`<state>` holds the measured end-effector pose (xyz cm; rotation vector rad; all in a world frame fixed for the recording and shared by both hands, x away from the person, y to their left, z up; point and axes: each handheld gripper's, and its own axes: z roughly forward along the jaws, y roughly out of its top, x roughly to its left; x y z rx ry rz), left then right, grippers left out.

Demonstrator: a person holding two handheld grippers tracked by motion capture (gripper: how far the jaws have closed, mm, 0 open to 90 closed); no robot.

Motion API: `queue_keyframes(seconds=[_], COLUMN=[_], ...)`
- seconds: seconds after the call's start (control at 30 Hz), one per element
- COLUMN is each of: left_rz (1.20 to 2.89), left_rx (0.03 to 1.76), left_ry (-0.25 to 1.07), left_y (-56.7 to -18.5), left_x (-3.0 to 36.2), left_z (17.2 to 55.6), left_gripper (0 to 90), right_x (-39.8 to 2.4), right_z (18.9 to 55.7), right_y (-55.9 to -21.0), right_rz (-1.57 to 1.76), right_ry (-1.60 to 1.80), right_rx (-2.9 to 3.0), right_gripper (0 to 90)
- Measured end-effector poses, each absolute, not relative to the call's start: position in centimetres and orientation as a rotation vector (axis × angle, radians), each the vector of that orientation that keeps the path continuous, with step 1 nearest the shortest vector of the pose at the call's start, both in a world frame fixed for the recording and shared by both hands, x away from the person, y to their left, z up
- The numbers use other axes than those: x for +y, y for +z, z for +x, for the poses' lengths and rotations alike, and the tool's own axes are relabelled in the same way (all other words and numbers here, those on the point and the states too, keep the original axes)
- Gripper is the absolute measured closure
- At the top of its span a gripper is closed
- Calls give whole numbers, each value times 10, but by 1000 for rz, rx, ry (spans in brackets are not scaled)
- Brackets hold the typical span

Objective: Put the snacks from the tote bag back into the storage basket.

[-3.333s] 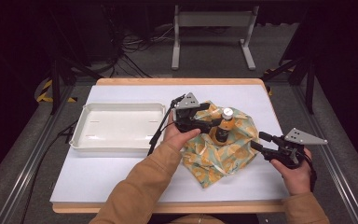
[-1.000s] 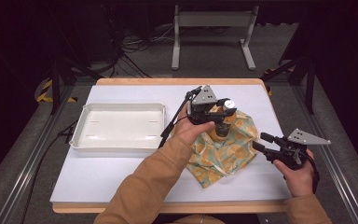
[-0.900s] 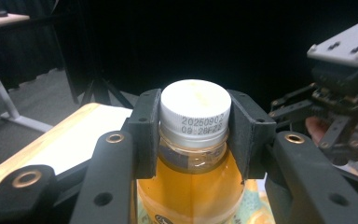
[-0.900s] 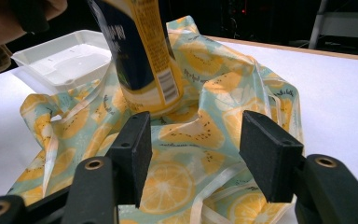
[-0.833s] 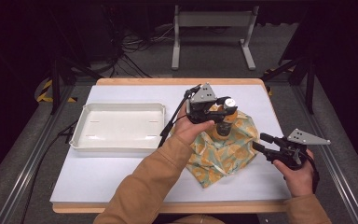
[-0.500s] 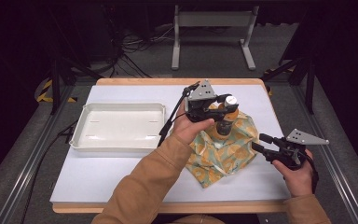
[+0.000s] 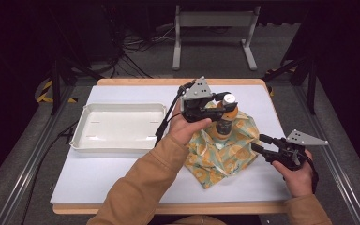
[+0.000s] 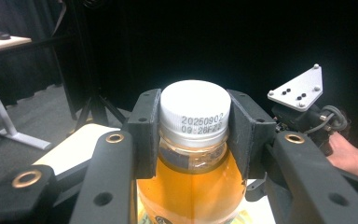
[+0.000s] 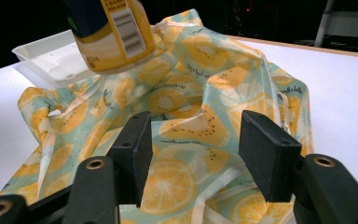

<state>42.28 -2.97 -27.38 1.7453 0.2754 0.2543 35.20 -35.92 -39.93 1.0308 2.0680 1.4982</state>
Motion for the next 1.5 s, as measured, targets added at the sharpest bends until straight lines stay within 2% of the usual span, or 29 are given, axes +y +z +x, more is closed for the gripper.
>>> queue_keyframes(seconds=[1.07,1.5], left_rz=[1714,1730], left_rx=[417,483], left_ry=[372,414], left_y=[-272,-271], left_x=[96,135], left_z=[413,416], left_gripper=[582,581], right_x=[-349,-349], right_z=[358,359], right_y=[-409,-410], right_rz=[998,1011], right_ry=[1485,1488], right_rx=[2100,2099], right_gripper=[431,438])
